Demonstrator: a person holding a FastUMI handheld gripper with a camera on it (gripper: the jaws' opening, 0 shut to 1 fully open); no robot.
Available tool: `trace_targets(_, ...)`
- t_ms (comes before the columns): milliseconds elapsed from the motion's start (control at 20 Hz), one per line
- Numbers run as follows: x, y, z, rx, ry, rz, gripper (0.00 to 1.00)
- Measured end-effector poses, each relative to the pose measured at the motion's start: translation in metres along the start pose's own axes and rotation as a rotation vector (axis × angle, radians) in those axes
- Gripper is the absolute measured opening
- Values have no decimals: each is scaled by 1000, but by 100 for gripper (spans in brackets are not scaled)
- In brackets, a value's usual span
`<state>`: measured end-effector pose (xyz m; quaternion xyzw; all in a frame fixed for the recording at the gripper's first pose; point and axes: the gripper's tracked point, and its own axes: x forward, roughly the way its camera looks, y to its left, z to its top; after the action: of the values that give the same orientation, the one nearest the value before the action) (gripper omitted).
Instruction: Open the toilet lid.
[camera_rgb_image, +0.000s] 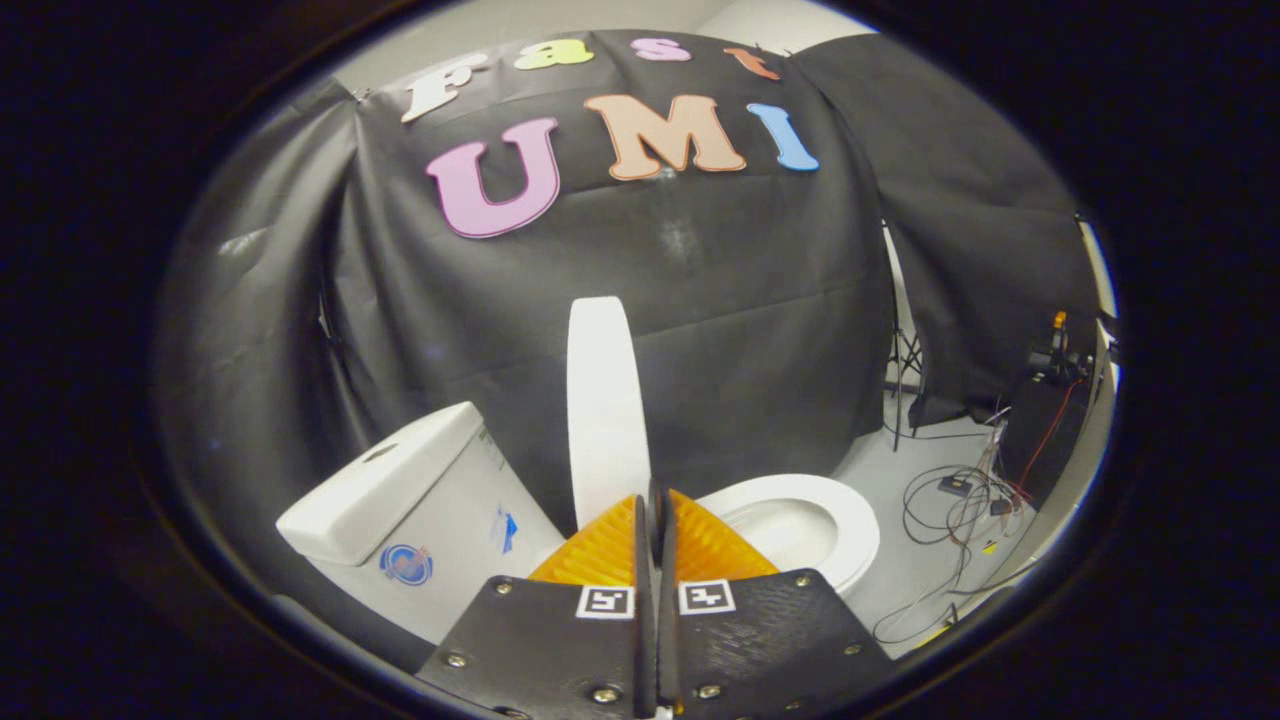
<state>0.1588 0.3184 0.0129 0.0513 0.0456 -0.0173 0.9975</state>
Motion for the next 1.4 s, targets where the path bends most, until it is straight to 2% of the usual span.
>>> trace_targets(400, -8, 48, -5, -78, -10, 61, 2)
trace_targets(1100, -19, 118, -31, -98, 6, 194, 7)
trace_targets(1400, -20, 128, -37, -132, 2, 188, 7)
